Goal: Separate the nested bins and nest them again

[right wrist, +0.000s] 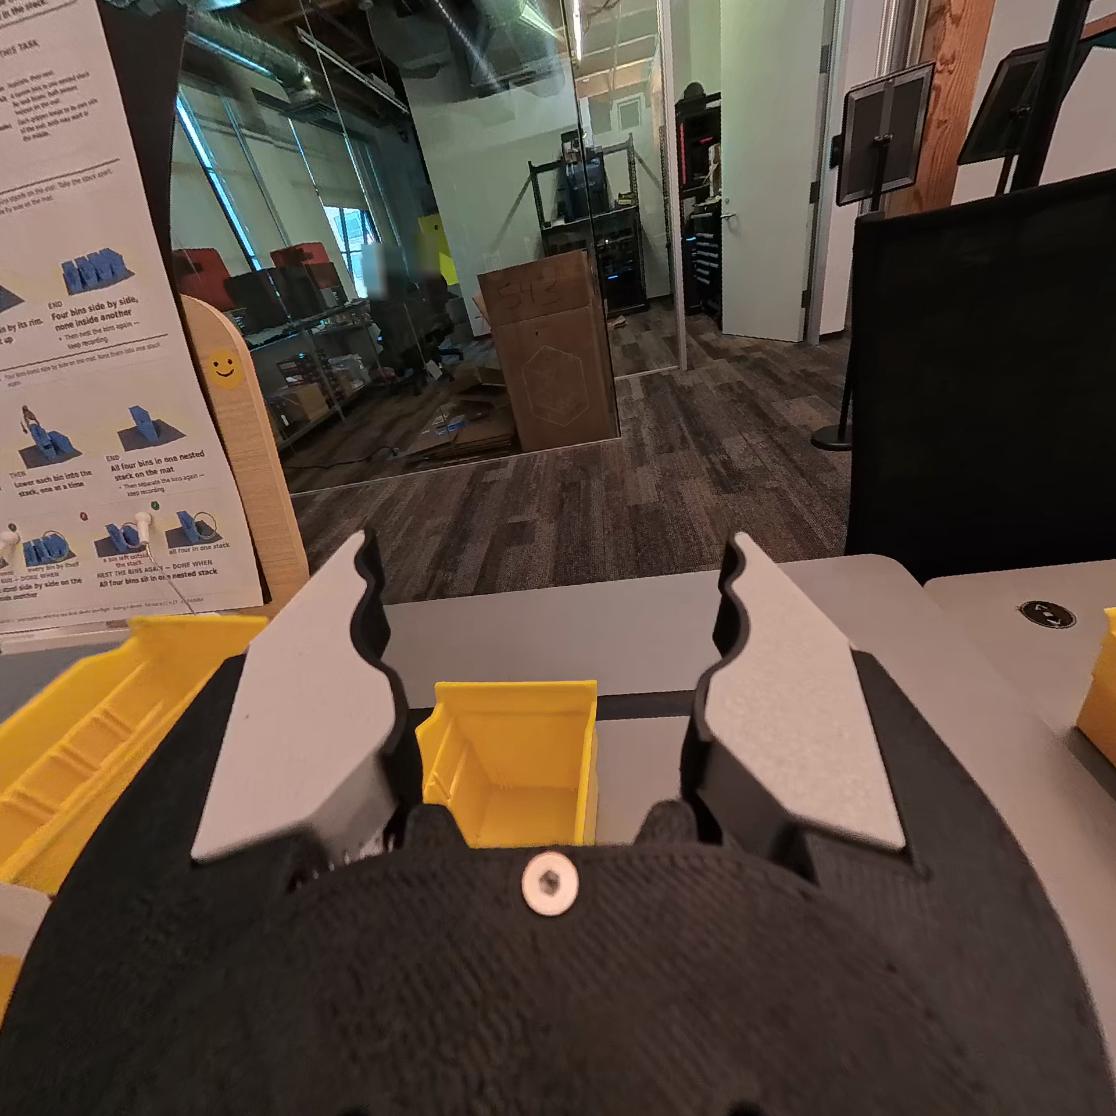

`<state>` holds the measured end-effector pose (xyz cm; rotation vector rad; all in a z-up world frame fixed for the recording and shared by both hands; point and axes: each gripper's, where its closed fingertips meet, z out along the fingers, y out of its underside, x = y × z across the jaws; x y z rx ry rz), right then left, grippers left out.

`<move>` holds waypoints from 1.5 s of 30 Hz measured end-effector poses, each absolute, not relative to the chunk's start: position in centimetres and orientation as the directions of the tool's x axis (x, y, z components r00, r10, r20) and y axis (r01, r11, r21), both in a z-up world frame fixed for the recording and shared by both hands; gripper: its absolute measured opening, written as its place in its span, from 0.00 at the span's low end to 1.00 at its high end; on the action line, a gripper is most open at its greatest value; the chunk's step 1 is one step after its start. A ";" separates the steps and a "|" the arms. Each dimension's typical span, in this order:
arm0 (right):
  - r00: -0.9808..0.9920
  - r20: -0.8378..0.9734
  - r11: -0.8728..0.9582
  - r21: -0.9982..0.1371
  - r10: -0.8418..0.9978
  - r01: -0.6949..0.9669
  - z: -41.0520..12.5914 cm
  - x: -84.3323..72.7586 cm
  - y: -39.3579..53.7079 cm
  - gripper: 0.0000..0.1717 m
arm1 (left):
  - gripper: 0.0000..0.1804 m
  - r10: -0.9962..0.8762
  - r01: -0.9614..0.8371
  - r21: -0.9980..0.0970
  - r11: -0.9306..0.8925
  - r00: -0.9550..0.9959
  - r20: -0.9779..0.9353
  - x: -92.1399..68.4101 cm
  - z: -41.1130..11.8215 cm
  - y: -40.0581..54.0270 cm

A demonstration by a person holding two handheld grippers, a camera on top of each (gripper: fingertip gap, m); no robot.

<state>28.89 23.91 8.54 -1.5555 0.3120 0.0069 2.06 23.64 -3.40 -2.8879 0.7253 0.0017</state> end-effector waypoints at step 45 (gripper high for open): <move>0.957 -0.105 0.005 -0.994 -0.271 -0.108 8.5 30.1 23.5 0.64 | 0.64 -0.280 -0.286 -0.387 -0.876 0.957 -0.074 -35.8 -8.1 31.8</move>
